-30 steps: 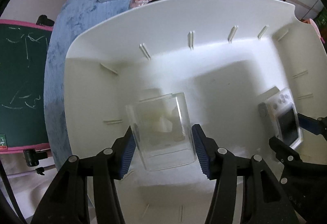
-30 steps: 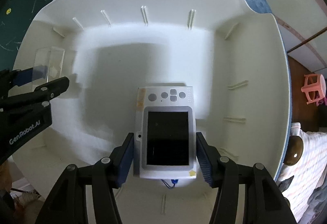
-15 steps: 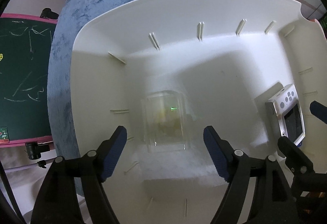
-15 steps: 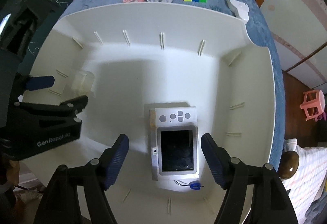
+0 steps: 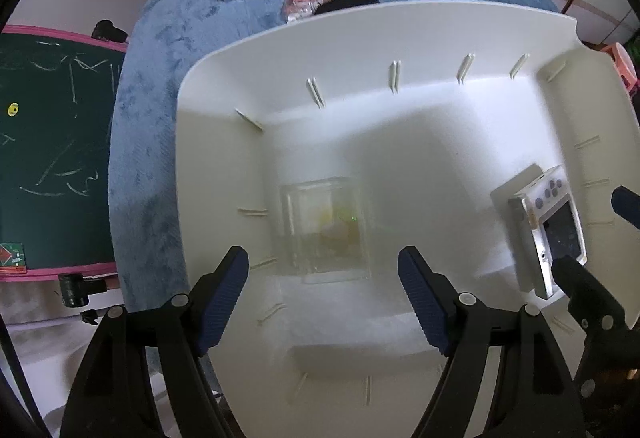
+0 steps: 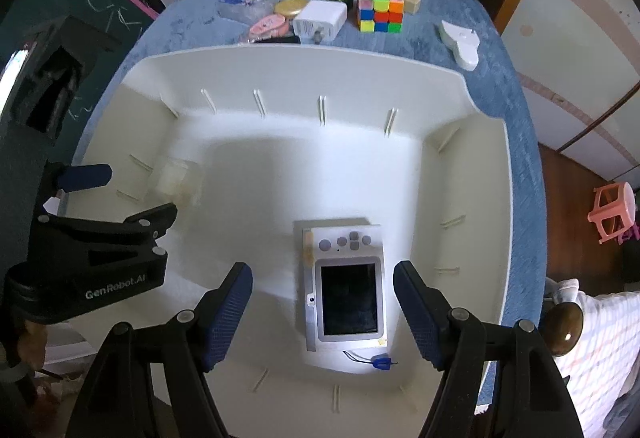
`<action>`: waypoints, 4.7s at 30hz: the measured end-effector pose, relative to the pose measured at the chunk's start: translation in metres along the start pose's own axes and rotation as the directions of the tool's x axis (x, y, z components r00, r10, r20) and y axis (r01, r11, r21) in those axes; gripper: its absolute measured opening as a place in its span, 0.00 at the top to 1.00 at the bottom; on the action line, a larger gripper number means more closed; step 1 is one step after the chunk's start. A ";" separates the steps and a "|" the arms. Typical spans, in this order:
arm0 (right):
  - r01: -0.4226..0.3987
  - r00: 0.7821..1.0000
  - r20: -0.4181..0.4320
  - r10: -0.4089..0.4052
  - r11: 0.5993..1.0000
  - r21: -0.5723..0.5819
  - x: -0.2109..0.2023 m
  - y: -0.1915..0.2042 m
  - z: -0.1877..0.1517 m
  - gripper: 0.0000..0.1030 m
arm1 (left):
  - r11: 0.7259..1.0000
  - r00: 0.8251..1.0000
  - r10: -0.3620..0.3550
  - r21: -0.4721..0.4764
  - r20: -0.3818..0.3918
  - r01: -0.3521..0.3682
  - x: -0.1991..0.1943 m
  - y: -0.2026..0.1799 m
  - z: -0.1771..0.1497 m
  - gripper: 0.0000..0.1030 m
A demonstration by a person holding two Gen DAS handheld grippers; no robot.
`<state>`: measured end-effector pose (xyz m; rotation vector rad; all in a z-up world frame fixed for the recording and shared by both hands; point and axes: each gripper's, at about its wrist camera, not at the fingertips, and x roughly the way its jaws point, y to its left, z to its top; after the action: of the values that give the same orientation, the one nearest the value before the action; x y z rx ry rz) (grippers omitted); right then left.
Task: Organize rigid objects
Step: 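Lower the clear box into the tray with the left tool while the right tool places the device, then move the left tool to the blue floss box while the right tool reaches the Rubik's cube, then grasp the blue floss box with the left tool while the right tool grasps the Rubik's cube, then place the floss box in the tray with the left tool while the right tool places the cube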
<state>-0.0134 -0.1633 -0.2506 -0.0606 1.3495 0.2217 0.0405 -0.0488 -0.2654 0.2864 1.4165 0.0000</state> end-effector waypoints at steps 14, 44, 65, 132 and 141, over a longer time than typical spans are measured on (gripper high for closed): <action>-0.008 0.997 0.079 0.004 0.999 0.048 -0.038 -0.010 0.016 0.28 | 0.996 0.992 -0.073 -0.033 0.107 0.077 -0.049 0.021 0.015 0.22; 0.019 0.984 0.170 -0.046 0.987 0.159 -0.061 -0.056 0.158 0.28 | 0.946 0.967 -0.203 -0.225 0.153 0.234 -0.075 0.122 0.177 0.21; -0.072 0.997 0.027 0.067 0.956 0.283 0.061 -0.110 0.287 0.28 | 0.654 0.954 -0.299 -0.722 0.031 0.228 0.071 0.151 0.263 0.21; -0.131 0.973 0.207 0.099 0.980 0.149 -0.094 -0.039 0.126 0.43 | 0.931 0.871 -0.276 -0.114 0.407 0.348 -0.141 0.073 0.079 0.31; -0.072 0.993 0.097 0.066 0.996 0.055 -0.061 -0.009 0.060 0.43 | 0.958 0.921 -0.252 -0.059 0.298 0.282 -0.105 0.047 0.046 0.31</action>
<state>0.0335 -0.1693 -0.1788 0.0454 1.2637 0.2403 0.0763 -0.0298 -0.1486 0.0040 1.1504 -0.1875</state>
